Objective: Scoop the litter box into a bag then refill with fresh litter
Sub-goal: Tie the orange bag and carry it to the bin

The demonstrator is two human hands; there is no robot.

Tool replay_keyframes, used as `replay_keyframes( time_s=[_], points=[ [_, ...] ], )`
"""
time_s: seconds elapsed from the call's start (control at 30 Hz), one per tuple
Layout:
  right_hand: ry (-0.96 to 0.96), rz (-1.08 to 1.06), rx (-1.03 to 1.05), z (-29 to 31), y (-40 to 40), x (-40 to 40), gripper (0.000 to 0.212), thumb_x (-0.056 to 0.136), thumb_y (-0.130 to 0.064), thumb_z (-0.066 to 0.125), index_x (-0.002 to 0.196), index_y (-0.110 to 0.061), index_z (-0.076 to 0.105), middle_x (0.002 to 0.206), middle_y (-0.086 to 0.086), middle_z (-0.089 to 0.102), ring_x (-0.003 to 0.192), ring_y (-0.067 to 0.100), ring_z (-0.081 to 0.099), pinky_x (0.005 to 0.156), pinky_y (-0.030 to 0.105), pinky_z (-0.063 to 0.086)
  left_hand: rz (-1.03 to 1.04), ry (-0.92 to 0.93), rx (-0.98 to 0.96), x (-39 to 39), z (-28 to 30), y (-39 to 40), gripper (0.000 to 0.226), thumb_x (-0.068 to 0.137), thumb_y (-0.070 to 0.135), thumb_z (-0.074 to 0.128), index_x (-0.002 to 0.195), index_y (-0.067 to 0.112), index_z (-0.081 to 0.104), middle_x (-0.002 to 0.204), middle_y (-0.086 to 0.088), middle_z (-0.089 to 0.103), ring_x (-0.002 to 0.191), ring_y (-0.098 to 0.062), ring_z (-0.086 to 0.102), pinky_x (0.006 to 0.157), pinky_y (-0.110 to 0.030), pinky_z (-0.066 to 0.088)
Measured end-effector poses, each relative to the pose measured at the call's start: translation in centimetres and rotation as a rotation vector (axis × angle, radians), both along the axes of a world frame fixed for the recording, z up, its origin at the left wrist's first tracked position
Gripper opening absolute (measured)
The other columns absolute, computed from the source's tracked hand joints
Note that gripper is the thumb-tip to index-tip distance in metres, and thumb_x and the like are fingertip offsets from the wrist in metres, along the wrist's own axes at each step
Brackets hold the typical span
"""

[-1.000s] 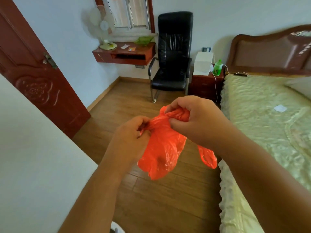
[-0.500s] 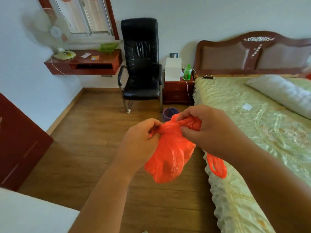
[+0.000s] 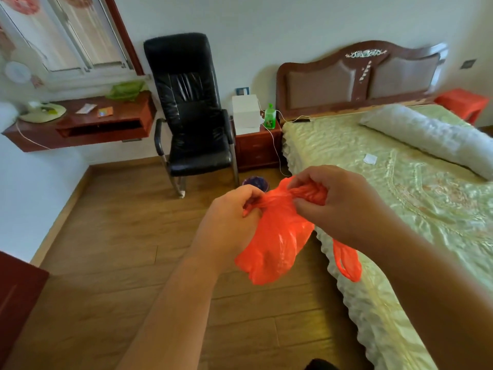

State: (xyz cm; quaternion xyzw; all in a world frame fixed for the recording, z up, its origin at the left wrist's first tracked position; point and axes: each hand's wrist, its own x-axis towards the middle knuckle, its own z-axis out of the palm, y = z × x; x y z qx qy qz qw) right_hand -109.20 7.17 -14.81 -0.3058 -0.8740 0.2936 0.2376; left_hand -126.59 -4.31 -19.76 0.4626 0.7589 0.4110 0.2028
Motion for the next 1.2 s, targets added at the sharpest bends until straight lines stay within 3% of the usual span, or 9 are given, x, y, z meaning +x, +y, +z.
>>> replay_keyframes(
  time_s=[0.33,0.57,0.73,0.93,1.2],
  points=[
    [0.022,0.024,-0.001,-1.6,10.5,-6.3,0.024,0.078,-0.018,0.074,0.097,-0.033,0.073,0.094,-0.018,0.065,0.091,-0.006,0.059,0.073,0.008,0.042,0.023,0.050,-0.020,-5.9,-0.5,9.8,0.026,0.097,0.013,0.065,0.103,0.038,0.071,0.093,0.018,0.072,0.089,0.003,0.067,0.084,-0.034,0.061],
    [-0.002,0.110,0.012,-0.5,21.6,-10.2,0.026,0.079,-0.020,0.073,0.100,-0.035,0.072,0.094,-0.021,0.061,0.088,-0.012,0.055,0.071,0.001,0.037,0.075,0.131,-0.027,-9.3,0.8,19.9,0.029,0.094,0.009,0.063,0.102,0.036,0.070,0.093,0.016,0.072,0.089,-0.001,0.067,0.084,-0.041,0.059],
    [0.010,0.152,0.067,0.2,28.2,-13.2,0.024,0.079,-0.017,0.072,0.098,-0.031,0.073,0.093,-0.019,0.064,0.092,-0.011,0.055,0.074,-0.001,0.036,0.113,0.099,0.010,-11.2,0.9,25.4,0.033,0.096,0.008,0.062,0.108,0.038,0.070,0.099,0.021,0.070,0.096,0.001,0.066,0.089,-0.036,0.059],
    [-0.006,0.163,0.126,-0.8,33.5,-15.6,0.024,0.082,-0.020,0.069,0.103,-0.031,0.070,0.104,-0.017,0.062,0.096,-0.001,0.057,0.083,0.016,0.046,0.083,0.079,-0.008,-14.2,0.4,31.4,0.036,0.095,0.006,0.063,0.103,0.040,0.070,0.095,0.021,0.071,0.092,0.000,0.067,0.085,-0.038,0.060],
    [-0.028,0.092,0.099,-1.3,40.2,-20.8,0.024,0.079,-0.015,0.073,0.101,-0.024,0.074,0.098,-0.012,0.067,0.095,0.003,0.060,0.086,0.021,0.050,-0.001,0.019,0.014,-20.1,-1.1,38.8,0.036,0.095,0.006,0.064,0.105,0.041,0.071,0.098,0.021,0.072,0.097,0.000,0.068,0.090,-0.038,0.059]
  ],
)
